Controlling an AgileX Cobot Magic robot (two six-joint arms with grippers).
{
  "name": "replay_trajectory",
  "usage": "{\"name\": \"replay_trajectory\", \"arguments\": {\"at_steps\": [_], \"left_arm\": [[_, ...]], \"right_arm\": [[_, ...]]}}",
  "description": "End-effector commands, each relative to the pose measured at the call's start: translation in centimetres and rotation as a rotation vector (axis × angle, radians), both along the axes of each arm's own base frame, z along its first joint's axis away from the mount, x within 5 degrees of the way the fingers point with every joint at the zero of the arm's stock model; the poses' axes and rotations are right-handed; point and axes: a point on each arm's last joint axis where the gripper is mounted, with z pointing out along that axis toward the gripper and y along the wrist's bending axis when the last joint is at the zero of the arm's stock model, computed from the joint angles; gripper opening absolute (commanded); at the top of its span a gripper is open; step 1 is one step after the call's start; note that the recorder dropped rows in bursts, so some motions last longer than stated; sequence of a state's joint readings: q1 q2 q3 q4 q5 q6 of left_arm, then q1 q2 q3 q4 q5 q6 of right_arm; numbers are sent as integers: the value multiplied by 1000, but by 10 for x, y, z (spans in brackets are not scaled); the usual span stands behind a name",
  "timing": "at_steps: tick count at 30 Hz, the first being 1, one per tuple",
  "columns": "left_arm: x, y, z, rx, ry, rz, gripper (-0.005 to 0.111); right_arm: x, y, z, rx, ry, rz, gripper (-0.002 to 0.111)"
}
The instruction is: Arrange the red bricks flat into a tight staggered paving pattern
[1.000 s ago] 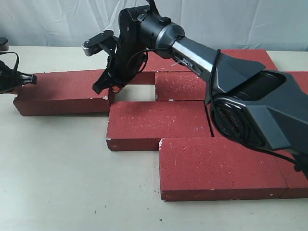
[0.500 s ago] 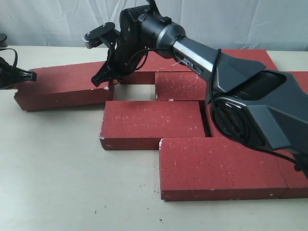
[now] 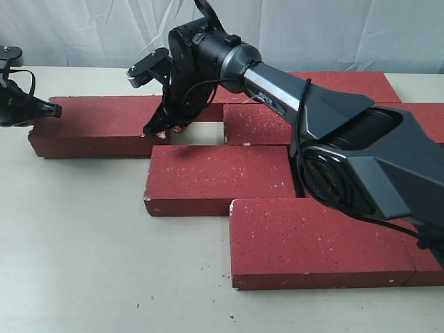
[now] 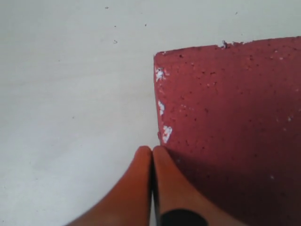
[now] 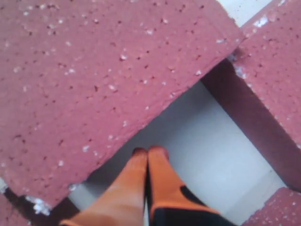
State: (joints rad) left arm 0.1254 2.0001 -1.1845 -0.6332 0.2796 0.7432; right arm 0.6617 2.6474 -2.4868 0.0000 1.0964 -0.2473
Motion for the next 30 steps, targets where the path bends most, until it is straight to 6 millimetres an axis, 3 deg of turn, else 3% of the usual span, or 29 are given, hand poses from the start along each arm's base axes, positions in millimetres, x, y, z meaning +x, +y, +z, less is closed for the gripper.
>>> {"name": "replay_trajectory", "arguments": {"at_steps": [1, 10, 24, 30], "left_arm": [[-2, -23, -3, -46, 39, -51, 0], [-3, -19, -4, -9, 51, -82, 0], [-6, -18, -4, 11, 73, -119, 0], [-8, -19, 8, 18, 65, -140, 0]], "right_arm": [[-1, -2, 2, -25, 4, -4, -1], [-4, 11, 6, 120, 27, 0, -1], [-15, 12, 15, 78, 78, 35, -1], [-22, 19, 17, 71, 81, 61, -1]]}}
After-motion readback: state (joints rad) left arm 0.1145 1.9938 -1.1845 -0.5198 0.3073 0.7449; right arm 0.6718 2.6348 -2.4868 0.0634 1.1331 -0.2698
